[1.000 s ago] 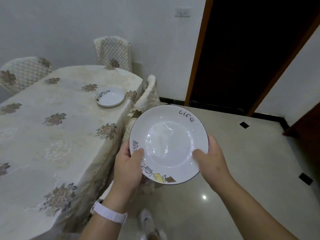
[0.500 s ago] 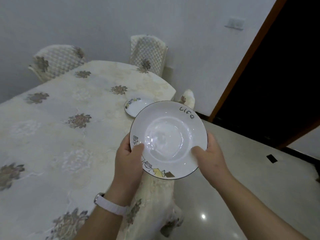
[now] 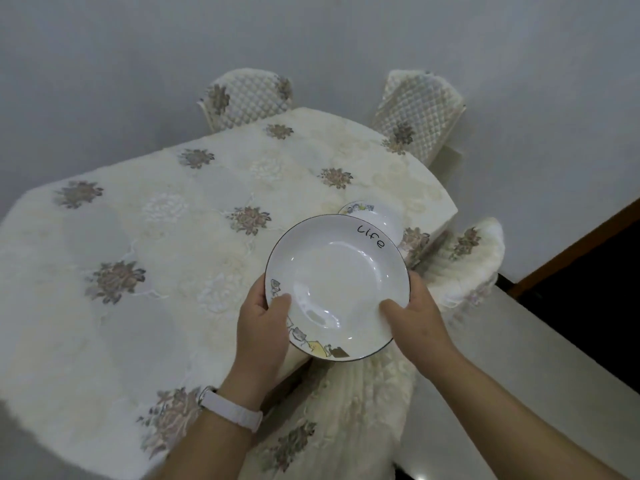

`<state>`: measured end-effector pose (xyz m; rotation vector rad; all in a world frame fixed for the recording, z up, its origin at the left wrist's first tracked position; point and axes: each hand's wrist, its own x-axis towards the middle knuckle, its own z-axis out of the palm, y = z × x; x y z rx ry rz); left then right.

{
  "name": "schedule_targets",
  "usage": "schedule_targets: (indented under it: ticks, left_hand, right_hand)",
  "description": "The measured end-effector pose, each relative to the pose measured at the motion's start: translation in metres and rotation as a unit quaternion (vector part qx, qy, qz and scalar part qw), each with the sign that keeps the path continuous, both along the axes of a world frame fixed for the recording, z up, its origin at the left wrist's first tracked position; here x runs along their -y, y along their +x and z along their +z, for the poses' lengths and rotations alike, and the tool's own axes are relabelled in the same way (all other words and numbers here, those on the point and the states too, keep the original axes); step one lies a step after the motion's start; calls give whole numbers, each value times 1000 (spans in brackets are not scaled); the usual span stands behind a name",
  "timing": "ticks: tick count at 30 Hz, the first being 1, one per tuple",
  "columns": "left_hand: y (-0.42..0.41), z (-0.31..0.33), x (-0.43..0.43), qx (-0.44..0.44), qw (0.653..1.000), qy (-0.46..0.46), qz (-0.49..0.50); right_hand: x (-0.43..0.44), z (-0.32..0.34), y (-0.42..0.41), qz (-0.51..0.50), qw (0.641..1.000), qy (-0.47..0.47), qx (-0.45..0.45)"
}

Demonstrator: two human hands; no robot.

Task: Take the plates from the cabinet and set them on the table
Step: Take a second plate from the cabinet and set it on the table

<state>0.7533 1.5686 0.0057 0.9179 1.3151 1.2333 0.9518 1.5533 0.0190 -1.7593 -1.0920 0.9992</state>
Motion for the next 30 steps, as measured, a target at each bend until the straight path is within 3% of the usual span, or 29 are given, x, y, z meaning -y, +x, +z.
schedule_targets:
  ticks: [11, 17, 30]
  left_hand:
    - [47, -37, -51, -75, 979, -66, 180]
    - [69, -52, -75, -133, 964, -80, 216]
    - [51, -116, -96, -157, 946, -169, 229]
  right_hand:
    - [-127, -38, 43, 201, 979, -27, 12]
    - [-170, -59, 63, 267, 962, -40, 40]
    - [-211, -120, 38, 340, 931, -98, 95]
